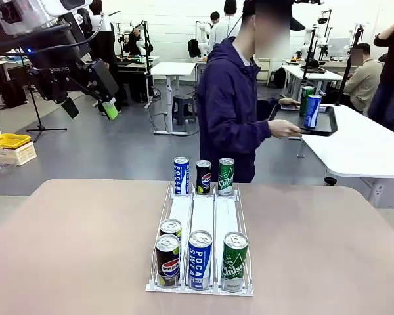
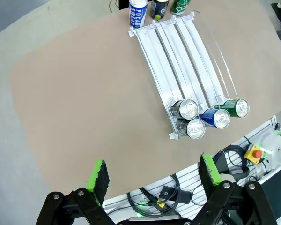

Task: Retrieve and hand over the desired beverage to the person.
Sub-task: Place the picked can on the Handle tray extended by the person.

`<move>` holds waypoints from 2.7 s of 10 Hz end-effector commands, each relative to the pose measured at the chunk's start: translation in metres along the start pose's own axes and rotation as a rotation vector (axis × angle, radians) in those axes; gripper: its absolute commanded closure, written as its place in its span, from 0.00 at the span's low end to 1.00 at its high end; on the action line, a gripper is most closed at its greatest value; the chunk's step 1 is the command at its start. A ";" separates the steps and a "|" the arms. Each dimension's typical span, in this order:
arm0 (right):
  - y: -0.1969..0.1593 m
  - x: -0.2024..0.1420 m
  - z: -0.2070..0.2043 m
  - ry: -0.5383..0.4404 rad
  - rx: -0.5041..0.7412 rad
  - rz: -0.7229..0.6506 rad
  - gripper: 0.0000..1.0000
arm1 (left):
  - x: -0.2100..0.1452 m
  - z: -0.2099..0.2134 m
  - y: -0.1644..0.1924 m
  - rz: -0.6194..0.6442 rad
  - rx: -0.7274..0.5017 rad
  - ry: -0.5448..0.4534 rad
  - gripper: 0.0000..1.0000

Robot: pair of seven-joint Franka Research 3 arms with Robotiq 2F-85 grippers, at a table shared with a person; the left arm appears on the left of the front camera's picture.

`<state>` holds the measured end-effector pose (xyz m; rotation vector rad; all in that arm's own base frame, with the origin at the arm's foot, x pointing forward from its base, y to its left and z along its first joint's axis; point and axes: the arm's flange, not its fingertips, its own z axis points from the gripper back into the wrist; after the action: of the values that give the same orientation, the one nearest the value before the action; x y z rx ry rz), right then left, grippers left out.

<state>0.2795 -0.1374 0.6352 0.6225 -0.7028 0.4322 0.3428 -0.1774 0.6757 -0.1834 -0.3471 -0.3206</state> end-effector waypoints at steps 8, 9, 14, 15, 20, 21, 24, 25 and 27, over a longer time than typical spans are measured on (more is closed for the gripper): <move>0.000 0.001 -0.001 -0.021 0.030 0.015 0.00 | -0.051 0.080 0.257 -0.143 -0.615 -0.287 0.00; 0.000 0.001 -0.001 -0.021 0.030 0.015 0.00 | -0.059 0.077 0.269 -0.181 -0.614 -0.311 0.00; 0.000 0.001 -0.001 -0.021 0.030 0.015 0.00 | -0.103 0.085 0.269 -0.217 -0.588 -0.392 0.00; 0.000 0.001 -0.001 -0.021 0.030 0.015 0.00 | -0.094 0.085 0.278 -0.222 -0.568 -0.370 0.00; 0.000 0.001 -0.001 -0.021 0.030 0.015 0.00 | -0.094 0.085 0.278 -0.222 -0.568 -0.370 0.00; 0.000 0.001 -0.001 -0.021 0.030 0.015 0.00 | -0.094 0.085 0.278 -0.222 -0.568 -0.370 0.00; 0.000 0.001 -0.001 -0.021 0.030 0.015 0.00 | -0.094 0.085 0.278 -0.222 -0.568 -0.370 0.00; 0.000 0.001 -0.001 -0.021 0.030 0.015 0.00 | -0.094 0.085 0.278 -0.222 -0.568 -0.370 0.00; 0.000 0.001 -0.001 -0.021 0.030 0.015 0.00 | -0.094 0.085 0.278 -0.222 -0.568 -0.370 0.00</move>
<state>0.2794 -0.1382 0.6353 0.6216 -0.7028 0.4312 0.3271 0.1276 0.6850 -0.7672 -0.6302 -0.5978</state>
